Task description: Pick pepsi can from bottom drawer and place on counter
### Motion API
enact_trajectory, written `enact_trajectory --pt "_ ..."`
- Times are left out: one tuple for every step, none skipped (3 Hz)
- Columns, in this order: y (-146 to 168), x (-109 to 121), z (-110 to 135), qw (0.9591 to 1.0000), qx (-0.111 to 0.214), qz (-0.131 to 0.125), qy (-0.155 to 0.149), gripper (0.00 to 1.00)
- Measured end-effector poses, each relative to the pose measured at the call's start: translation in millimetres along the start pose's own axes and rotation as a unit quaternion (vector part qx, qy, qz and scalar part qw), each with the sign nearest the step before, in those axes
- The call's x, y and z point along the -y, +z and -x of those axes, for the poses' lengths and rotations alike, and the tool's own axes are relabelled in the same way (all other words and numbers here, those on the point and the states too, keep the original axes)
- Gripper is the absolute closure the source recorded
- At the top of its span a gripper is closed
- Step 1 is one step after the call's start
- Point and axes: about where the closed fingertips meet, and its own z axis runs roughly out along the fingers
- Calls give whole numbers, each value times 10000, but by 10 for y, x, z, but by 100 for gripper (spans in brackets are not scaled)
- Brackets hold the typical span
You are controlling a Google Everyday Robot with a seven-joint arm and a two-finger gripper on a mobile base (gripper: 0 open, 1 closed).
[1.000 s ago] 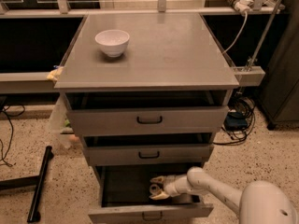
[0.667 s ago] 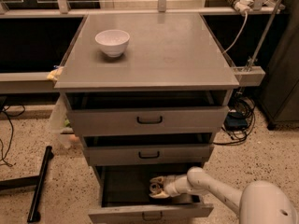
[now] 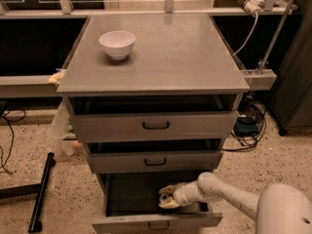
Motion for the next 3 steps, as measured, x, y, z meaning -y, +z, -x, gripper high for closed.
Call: enact_trajectory --pt "-160 -40 43 9999 -130 50 101 100" --pt "-785 -90 105 9975 -557 -49 439 100" --pt "-1400 -143 484 9940 -870 -136 655 100"
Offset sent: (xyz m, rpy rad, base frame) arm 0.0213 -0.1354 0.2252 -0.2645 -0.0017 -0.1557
